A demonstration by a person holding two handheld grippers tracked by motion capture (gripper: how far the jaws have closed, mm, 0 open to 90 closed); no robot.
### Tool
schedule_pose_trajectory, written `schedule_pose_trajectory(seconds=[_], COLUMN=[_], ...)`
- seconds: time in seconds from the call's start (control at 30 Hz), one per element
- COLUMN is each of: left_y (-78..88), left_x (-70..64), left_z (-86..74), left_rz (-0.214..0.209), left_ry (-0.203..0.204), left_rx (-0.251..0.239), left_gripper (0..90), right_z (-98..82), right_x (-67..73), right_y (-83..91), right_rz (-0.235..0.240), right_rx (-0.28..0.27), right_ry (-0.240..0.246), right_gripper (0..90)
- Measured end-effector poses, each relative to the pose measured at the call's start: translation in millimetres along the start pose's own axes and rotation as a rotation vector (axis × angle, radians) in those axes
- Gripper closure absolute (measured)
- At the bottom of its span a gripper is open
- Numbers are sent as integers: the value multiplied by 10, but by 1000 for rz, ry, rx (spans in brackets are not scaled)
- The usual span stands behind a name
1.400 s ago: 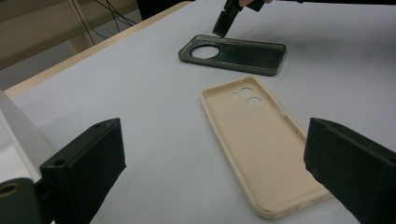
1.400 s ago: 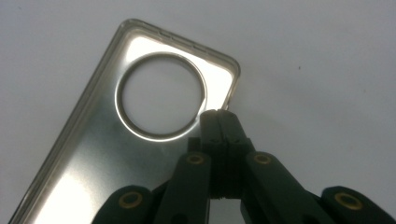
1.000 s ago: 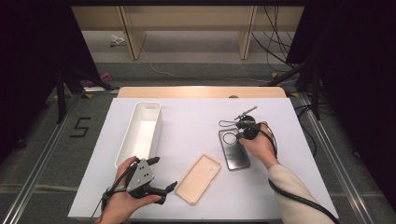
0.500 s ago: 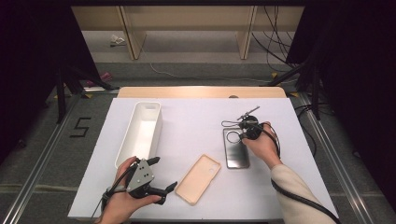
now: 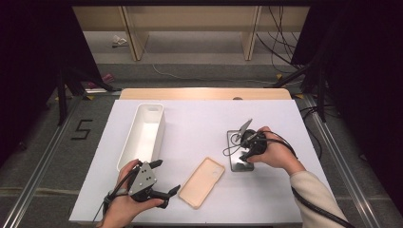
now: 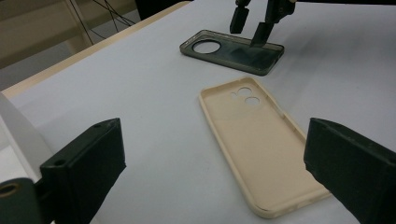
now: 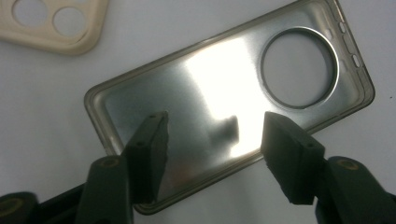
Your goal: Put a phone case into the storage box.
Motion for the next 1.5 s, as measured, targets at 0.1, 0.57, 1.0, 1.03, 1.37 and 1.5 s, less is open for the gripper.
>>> schedule_pose_trajectory(seconds=[0.1, 0.57, 1.0, 1.03, 1.37, 1.5], left_y=[0, -5, -8, -8, -9, -11], left_x=[0, 2, -2, -2, -6, -9], left_z=[-2, -11, -9, -9, -7, -7], left_rz=[-2, -1, -3, -3, -6, -8], left_ry=[0, -2, -3, -3, -2, -3], left_rx=[0, 7, 5, 5, 2, 0], left_gripper=[48, 49, 49, 49, 49, 49], right_z=[5, -33, -28, -28, -27, -19], right_x=[53, 242, 364, 364, 398, 408], right_y=[33, 57, -19, -19, -95, -99], right_rz=[-1, -22, -59, -59, -85, -93], right_rx=[26, 107, 148, 148, 171, 171], right_ry=[23, 139, 233, 233, 278, 287], right_gripper=[353, 229, 292, 292, 336, 353])
Point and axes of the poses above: each handheld gripper's, and its own axes: y roughly backward along the jaws, z roughly out of its top, x roughly to its left, the point moved 3 cm from there along -y, roughly forward along the jaws, and after that the axes turned 10 degrees about -y, right-handed, at the moved point
